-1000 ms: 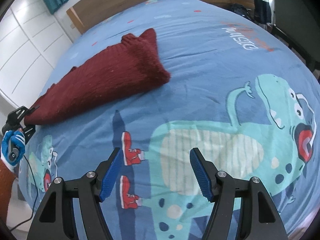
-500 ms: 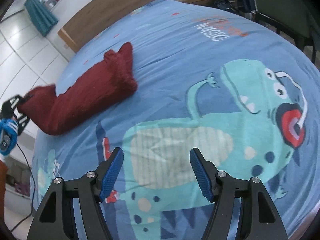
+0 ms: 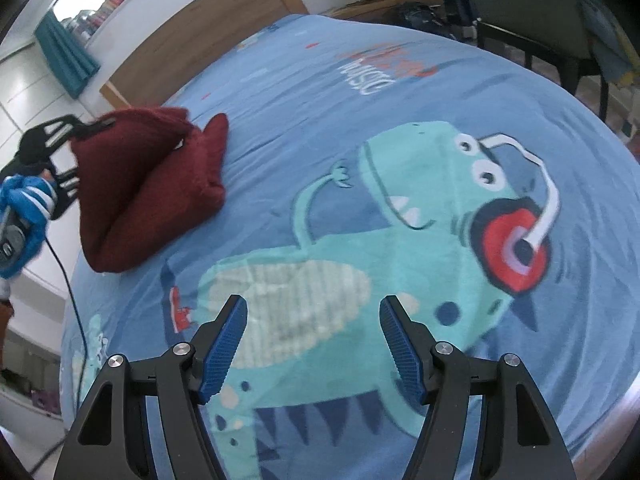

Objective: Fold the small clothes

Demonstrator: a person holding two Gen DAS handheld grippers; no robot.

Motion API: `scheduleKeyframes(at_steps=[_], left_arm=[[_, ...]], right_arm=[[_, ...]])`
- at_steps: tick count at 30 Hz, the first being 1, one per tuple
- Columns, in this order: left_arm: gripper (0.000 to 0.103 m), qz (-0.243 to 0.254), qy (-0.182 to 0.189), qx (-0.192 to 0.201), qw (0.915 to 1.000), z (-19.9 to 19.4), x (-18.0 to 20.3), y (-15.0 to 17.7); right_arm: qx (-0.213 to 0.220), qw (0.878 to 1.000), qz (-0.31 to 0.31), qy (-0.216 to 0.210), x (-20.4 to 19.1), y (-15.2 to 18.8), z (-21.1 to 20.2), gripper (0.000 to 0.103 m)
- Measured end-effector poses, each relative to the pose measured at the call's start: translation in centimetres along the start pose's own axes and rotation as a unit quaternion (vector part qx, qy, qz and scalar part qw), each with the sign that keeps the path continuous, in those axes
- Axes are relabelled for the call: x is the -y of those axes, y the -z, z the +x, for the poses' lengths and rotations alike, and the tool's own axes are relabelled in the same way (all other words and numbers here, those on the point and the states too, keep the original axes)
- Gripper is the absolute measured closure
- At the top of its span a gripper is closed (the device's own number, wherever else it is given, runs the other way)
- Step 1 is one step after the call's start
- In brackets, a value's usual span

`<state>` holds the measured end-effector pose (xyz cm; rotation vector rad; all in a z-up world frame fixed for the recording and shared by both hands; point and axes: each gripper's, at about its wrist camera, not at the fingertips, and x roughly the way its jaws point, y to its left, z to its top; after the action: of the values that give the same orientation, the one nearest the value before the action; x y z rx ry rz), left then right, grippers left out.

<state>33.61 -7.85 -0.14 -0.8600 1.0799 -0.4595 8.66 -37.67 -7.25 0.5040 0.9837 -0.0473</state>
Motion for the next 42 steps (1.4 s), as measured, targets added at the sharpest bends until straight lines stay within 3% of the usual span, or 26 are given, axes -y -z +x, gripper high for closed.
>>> scheduleKeyframes(at_steps=[3, 9, 15, 19, 21, 22, 28, 32, 35, 42], left_arm=[[0.086, 0.038, -0.031, -0.017, 0.9987, 1.7, 0.7, 2.3], [0.086, 0.097, -0.038, -0.014, 0.9945, 1.7, 2.8, 4.8], [0.084, 0.145, -0.091, -0.074, 0.9824, 5.2, 2.0, 9.0], [0.076, 0.135, -0.072, -0.081, 0.9849, 4.4, 1.9, 8.8], [0.054, 0.131, -0.055, -0.087, 0.9861, 4.9, 3.1, 7.6], [0.052, 0.13, -0.041, -0.093, 0.9862, 4.6, 3.4, 7.5], [0.051, 0.179, -0.016, -0.132, 0.9748, 2.1, 4.5, 7.5], [0.051, 0.232, -0.027, -0.108, 0.9663, -0.6, 4.7, 7.6], [0.051, 0.267, -0.064, -0.074, 0.9587, -3.1, 3.9, 6.3], [0.051, 0.282, -0.115, -0.028, 0.952, -7.3, 0.5, 3.2]], right_arm=[[0.0, 1.0, 0.008, 0.005, 1.1, 0.3, -0.2, 0.032], [-0.001, 1.0, 0.024, 0.006, 2.5, 0.7, 0.0, 0.033], [-0.001, 1.0, 0.021, 0.006, 2.3, 0.6, 0.1, 0.033], [-0.002, 1.0, 0.02, 0.008, 2.4, 0.7, -0.1, 0.033], [-0.004, 1.0, 0.02, 0.01, 2.4, 0.8, -0.1, 0.032], [-0.004, 1.0, 0.02, 0.011, 2.3, 0.8, -0.2, 0.033], [-0.001, 1.0, 0.01, 0.011, 1.0, 0.5, -0.5, 0.032], [0.005, 1.0, -0.011, 0.006, -0.7, -0.5, -0.8, 0.032], [0.01, 0.999, -0.034, -0.002, -2.6, -1.8, -0.8, 0.032], [0.035, 0.992, -0.108, -0.05, -10.5, -6.6, 0.5, 0.032]])
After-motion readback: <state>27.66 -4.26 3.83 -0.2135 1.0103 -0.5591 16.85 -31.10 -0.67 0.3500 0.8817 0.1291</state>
